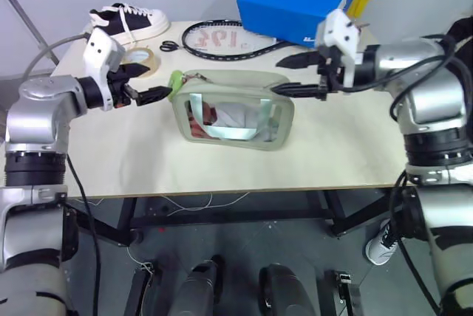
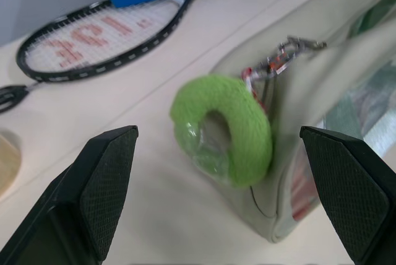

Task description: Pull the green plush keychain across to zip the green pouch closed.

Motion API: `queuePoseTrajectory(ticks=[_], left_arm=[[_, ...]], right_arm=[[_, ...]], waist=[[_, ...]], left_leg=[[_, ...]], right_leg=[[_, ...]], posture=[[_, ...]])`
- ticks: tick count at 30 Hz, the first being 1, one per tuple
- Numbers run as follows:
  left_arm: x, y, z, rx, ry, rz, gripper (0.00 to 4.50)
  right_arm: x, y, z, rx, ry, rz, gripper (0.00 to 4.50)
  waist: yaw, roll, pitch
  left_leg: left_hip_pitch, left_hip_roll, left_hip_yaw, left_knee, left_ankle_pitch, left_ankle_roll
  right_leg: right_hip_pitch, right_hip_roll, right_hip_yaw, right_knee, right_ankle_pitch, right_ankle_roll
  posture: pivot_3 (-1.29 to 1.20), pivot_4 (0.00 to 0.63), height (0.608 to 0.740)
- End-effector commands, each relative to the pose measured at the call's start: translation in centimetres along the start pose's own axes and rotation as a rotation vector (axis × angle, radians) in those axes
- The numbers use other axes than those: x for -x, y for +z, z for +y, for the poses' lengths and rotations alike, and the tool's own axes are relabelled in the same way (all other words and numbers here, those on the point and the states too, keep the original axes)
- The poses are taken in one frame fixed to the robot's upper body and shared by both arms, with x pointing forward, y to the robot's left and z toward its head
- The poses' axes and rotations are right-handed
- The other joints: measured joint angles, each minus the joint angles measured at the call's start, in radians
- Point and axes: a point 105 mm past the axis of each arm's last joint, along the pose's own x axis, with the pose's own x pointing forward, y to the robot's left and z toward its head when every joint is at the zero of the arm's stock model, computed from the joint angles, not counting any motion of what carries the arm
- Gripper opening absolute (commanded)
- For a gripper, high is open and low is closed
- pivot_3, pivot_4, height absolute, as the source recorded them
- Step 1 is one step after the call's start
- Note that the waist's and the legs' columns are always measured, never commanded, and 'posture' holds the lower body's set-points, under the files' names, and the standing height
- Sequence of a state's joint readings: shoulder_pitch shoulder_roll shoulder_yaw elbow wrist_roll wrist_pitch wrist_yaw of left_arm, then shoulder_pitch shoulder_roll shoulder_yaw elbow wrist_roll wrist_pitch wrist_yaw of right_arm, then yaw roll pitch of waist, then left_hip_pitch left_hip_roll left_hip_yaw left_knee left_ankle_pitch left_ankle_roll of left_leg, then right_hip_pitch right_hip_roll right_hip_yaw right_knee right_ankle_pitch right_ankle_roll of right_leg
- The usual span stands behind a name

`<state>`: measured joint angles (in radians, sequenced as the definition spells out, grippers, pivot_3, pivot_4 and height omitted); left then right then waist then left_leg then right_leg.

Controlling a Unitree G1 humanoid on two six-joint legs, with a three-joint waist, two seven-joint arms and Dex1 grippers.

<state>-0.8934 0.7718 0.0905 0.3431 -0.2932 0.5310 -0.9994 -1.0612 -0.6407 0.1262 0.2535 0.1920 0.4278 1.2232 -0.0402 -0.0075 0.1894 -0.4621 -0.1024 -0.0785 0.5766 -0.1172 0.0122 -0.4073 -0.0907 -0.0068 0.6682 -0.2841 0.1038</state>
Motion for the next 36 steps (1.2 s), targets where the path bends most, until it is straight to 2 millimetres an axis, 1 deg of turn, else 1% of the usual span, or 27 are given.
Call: queuePoseTrajectory(ticks=[1,4,7,8,10,11,16,18,20,22,25,28,32,35,36], left_arm=[[0.2,1.7,0.2,-0.049,0.004,-0.037,4.50],[0.5,1.6,0.4,-0.053,0.008,-0.034,4.50],[0.6,1.6,0.6,-0.055,0.017,-0.030,4.50],[0.6,1.6,0.6,-0.058,0.018,-0.030,4.50],[0.6,1.6,0.7,-0.061,0.019,-0.031,4.50],[0.5,1.7,0.8,-0.061,0.022,-0.033,4.50],[0.1,1.6,1.9,0.004,0.058,-0.064,4.50],[-0.3,1.0,2.4,0.113,0.058,-0.088,4.50],[-1.1,0.1,2.2,0.171,0.043,-0.088,4.50],[-2.1,-0.6,1.6,0.182,0.016,-0.076,4.50],[-3.5,-1.2,1.0,0.185,-0.001,-0.072,4.50],[-4.5,-1.3,0.9,0.184,0.012,-0.076,4.50],[-5.5,-0.8,0.9,0.182,0.026,-0.099,4.50],[-5.6,-0.8,0.8,0.182,0.015,-0.106,3.62],[-5.7,-0.8,0.7,0.177,0.006,-0.103,3.09]], right_arm=[[0.0,-1.4,-0.5,0.039,-0.025,0.039,2.80],[-0.2,-2.0,-0.1,0.046,0.007,0.056,2.80],[-0.4,-2.7,0.8,0.052,0.052,0.086,2.03],[-0.5,-2.9,1.0,0.056,0.067,0.094,1.60],[-0.5,-3.0,1.2,0.059,0.077,0.095,0.48],[-0.6,-2.9,1.2,0.056,0.074,0.088,0.04],[-0.5,-2.3,1.2,0.089,0.070,0.072,0.04],[-0.3,-2.4,1.7,0.122,0.089,0.080,0.04],[-0.1,-2.4,2.2,0.144,0.103,0.082,0.04],[-0.2,-2.3,2.4,0.144,0.105,0.076,0.04],[-0.3,-2.2,2.5,0.140,0.099,0.071,0.04],[-0.4,-2.0,2.6,0.138,0.098,0.066,0.04],[-0.5,-1.9,2.7,0.132,0.098,0.062,0.04],[-0.5,-2.0,2.7,0.127,0.097,0.064,0.00],[-0.6,-2.1,2.7,0.124,0.098,0.065,0.00]], waist=[[0.008,0.000,0.000],[0.015,0.000,0.000],[0.020,0.000,0.000],[0.020,0.000,0.000],[0.021,0.000,0.000],[0.021,0.000,0.000],[0.022,0.000,0.000],[0.022,0.000,0.000],[0.023,0.000,0.000],[0.023,0.000,0.000],[0.023,0.000,0.000],[0.023,0.000,0.000],[0.024,0.000,0.000],[0.023,0.000,0.000],[0.023,0.000,0.000]], left_leg=[[0.000,0.000,0.000,0.000,0.000,0.000],[0.000,-0.001,0.000,0.000,0.000,0.000],[0.000,0.000,0.000,0.000,0.000,0.000],[0.000,0.000,0.000,0.000,0.000,0.000],[0.000,0.000,0.000,0.000,0.000,0.000],[0.000,0.000,0.000,0.000,0.000,0.000],[0.000,0.000,0.000,0.000,0.000,0.000],[0.000,0.000,0.000,0.001,0.000,0.000],[0.000,0.000,0.000,0.001,0.000,0.000],[0.000,0.000,0.000,0.001,0.000,0.000],[0.000,0.000,0.000,0.001,0.000,0.000],[0.000,0.000,0.000,0.001,0.000,0.000],[0.000,0.000,0.000,0.001,0.000,0.000],[0.000,0.000,0.000,0.001,0.000,0.000],[0.000,0.000,0.000,0.001,0.000,0.000]], right_leg=[[0.000,0.000,0.000,0.000,0.000,0.000],[0.000,0.001,0.000,0.000,0.000,0.000],[0.000,0.001,0.000,0.000,0.000,0.000],[0.000,0.002,0.000,0.000,0.000,0.000],[0.000,0.002,0.000,0.000,0.000,0.000],[0.000,0.002,0.000,0.000,0.000,0.000],[0.000,0.002,0.000,0.000,0.000,0.000],[0.000,0.002,0.000,0.000,0.000,0.000],[0.000,0.002,0.000,0.000,0.000,0.000],[0.000,0.002,0.000,0.000,0.000,0.000],[0.000,0.002,0.000,0.001,0.000,0.000],[0.000,0.002,0.000,0.001,0.000,0.000],[0.000,0.002,0.000,0.001,0.000,0.000],[0.000,0.002,0.000,0.001,0.000,0.000],[0.000,0.002,0.000,0.001,0.000,0.000]], posture=[[0.00,0.150,0.740],[0.00,0.150,0.740],[0.00,0.150,0.740],[0.00,0.150,0.740],[0.00,0.150,0.740],[0.00,0.150,0.740],[0.00,0.150,0.740],[0.00,0.150,0.740],[0.00,0.150,0.740],[0.00,0.150,0.740],[0.00,0.150,0.740],[0.00,0.150,0.740],[0.00,0.150,0.740],[0.00,0.150,0.740],[0.00,0.150,0.740]])
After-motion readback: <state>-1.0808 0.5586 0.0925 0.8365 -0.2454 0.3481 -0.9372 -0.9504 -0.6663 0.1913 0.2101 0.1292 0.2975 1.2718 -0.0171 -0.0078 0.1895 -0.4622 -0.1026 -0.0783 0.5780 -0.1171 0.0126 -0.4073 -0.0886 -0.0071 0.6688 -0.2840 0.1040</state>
